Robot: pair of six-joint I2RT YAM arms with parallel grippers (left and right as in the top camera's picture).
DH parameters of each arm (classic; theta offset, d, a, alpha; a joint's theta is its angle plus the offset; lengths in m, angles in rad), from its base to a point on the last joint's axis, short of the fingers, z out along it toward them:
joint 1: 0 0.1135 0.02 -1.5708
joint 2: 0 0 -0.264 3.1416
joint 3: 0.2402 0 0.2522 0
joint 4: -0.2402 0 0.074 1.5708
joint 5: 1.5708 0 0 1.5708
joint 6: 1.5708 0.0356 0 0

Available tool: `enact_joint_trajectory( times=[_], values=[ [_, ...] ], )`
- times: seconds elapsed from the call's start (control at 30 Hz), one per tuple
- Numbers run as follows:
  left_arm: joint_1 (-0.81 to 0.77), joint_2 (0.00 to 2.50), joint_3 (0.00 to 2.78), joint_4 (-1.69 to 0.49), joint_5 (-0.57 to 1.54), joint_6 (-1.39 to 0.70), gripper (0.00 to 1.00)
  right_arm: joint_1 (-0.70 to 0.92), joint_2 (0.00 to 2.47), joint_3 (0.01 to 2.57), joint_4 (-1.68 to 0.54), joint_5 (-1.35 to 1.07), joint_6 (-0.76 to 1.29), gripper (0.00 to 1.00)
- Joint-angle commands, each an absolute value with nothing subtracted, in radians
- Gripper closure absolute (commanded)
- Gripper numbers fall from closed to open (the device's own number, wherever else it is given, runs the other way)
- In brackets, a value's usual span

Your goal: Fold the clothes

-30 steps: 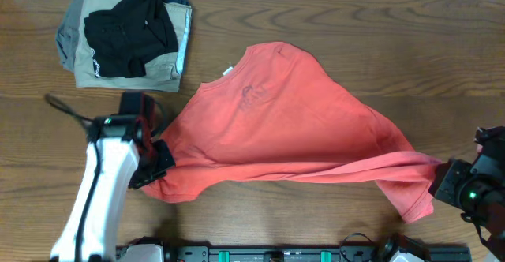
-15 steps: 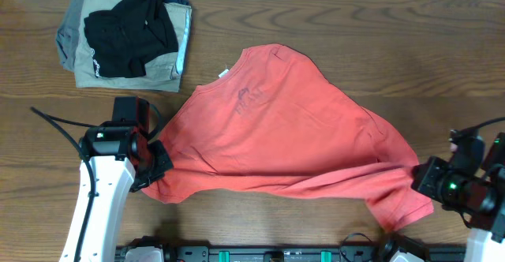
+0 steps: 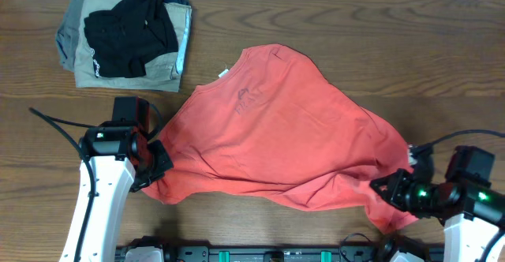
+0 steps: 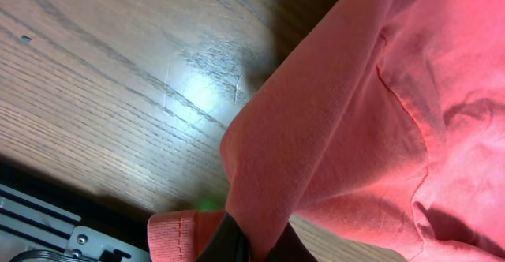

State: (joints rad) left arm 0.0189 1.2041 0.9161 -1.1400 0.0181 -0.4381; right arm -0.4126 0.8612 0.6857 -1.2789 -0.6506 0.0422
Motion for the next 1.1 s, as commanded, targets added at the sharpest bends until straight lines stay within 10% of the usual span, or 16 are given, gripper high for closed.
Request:
enact_joint_trajectory(
  times=[0.0,1.07],
  values=[
    [0.025,1.202,0.932,-1.121,-0.009,-0.448,0.94,-0.336,0.857,0.678,-1.279,-0.775,0.018,0.99],
    [0.091,1.202,0.932,-1.06,-0.012,-0.495,0.92,0.683,1.119,0.679,-0.773,-0.452,0.601,0.99]
  ],
)
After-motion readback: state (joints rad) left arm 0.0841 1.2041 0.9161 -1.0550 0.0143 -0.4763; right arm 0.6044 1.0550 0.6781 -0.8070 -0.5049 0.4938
